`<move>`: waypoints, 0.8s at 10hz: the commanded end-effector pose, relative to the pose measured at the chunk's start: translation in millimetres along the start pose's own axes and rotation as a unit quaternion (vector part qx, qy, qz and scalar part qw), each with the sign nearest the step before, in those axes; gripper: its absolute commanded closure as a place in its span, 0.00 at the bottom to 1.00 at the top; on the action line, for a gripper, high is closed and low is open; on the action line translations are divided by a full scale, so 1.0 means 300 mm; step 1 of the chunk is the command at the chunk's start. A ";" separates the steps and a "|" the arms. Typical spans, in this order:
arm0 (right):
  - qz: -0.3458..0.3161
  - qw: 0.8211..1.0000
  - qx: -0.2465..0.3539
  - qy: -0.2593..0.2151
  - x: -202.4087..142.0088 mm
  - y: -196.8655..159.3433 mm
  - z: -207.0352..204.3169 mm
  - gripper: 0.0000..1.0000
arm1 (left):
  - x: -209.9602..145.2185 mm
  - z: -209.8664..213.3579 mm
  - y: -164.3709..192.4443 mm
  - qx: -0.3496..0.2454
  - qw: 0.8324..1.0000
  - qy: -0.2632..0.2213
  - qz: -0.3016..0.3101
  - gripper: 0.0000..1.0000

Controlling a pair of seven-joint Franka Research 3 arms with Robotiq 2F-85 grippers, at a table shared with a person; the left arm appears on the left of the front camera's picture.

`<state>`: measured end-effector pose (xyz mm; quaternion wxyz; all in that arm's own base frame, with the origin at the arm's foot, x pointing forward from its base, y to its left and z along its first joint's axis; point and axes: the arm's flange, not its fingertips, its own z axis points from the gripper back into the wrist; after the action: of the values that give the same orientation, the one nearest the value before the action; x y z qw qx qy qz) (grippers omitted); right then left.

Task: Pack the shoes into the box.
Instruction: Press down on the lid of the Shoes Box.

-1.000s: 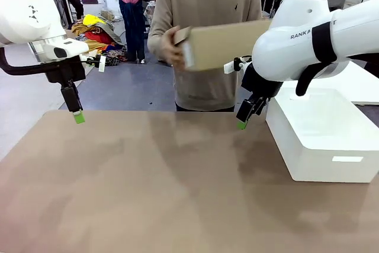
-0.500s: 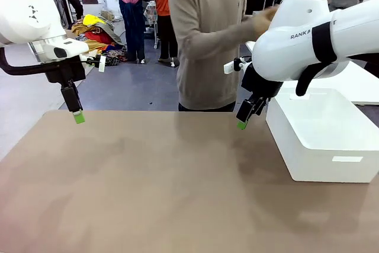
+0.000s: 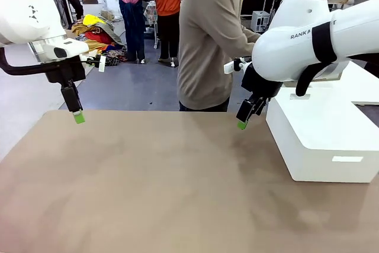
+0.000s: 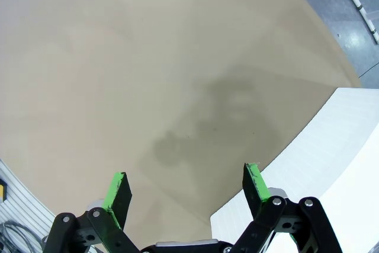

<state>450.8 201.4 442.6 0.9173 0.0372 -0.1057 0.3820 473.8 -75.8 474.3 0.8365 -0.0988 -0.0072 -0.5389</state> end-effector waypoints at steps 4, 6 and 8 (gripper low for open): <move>0.000 1.000 0.001 0.001 0.000 0.001 0.005 0.00 | -0.009 0.006 -0.001 -0.005 1.000 -0.005 -0.006 0.00; 0.000 1.000 0.001 0.001 0.000 0.001 0.005 0.00 | -0.009 0.006 -0.001 -0.005 1.000 -0.005 -0.006 0.00; 0.000 1.000 0.001 0.001 0.000 0.001 0.005 0.00 | -0.009 0.006 -0.001 -0.005 1.000 -0.005 -0.006 0.00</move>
<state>450.8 201.4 442.6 0.9173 0.0372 -0.1057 0.3820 473.8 -75.8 474.3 0.8365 -0.0988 -0.0072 -0.5389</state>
